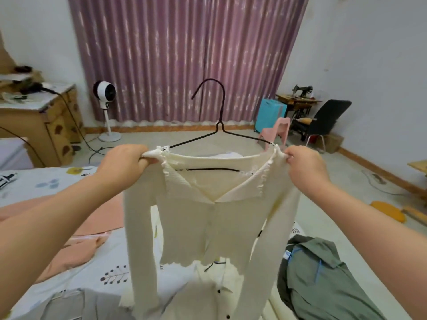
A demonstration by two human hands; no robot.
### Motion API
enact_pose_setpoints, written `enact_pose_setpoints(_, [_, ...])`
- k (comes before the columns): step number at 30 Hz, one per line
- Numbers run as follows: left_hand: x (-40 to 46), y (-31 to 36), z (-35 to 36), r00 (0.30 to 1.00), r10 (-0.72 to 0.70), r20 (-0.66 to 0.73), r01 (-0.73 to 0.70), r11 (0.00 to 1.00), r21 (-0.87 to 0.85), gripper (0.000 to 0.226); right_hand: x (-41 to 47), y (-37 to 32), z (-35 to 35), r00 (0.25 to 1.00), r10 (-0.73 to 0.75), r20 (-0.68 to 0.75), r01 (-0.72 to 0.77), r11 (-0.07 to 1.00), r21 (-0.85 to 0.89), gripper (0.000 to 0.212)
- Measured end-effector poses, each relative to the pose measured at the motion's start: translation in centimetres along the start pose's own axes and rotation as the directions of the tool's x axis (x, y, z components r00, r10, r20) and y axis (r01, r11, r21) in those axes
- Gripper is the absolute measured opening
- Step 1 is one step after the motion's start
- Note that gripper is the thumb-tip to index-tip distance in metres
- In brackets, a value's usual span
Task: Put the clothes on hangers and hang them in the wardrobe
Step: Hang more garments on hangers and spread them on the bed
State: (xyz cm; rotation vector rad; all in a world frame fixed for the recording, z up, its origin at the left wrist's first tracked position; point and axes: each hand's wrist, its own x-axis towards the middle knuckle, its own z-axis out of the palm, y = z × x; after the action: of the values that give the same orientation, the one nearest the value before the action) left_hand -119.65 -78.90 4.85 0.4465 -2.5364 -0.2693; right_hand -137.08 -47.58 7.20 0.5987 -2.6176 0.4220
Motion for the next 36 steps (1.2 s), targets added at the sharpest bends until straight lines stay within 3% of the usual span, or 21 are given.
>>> enact_pose_setpoints(8, [2.5,-0.7,5.6,0.987,-0.140,0.072,0.135,0.988,0.080,0.024,6.1,2.0,7.1,0.992,-0.095,0.085,0.085,0.989,0.118,0.022])
enact_pose_setpoints(12, [3.5,-0.7,8.1,0.972,-0.216,0.093,0.206,0.972,0.110,0.030,9.1,3.5,10.6,0.980,-0.151,0.132,0.122,0.971,0.204,0.024])
enact_pose_setpoints(18, [6.0,-1.0,12.6,0.947,-0.305,0.094,0.268,0.919,0.288,0.030,12.9,4.3,17.1,0.964,-0.183,0.191,0.136,0.963,0.234,0.023])
enact_pose_setpoints(24, [8.0,-5.5,19.0,0.880,-0.445,0.167,0.358,0.851,0.383,0.034,15.0,3.2,25.6,0.933,-0.202,0.298,0.123,0.956,0.265,0.022])
enact_pose_setpoints(28, [9.4,-9.3,23.2,0.901,-0.424,0.093,0.359,0.847,0.392,0.033,15.9,1.8,30.9,0.934,-0.205,0.292,0.144,0.965,0.217,0.025])
enact_pose_setpoints(32, [11.2,-13.1,27.8,0.857,-0.481,0.183,0.349,0.804,0.481,0.026,17.1,0.2,36.5,0.932,-0.133,0.337,0.068,0.978,0.196,0.026])
enact_pose_setpoints(36, [15.1,-17.1,32.4,0.809,-0.554,0.197,0.491,0.821,0.293,0.029,21.9,-2.0,42.4,0.935,-0.097,0.342,0.035,0.983,0.181,0.031])
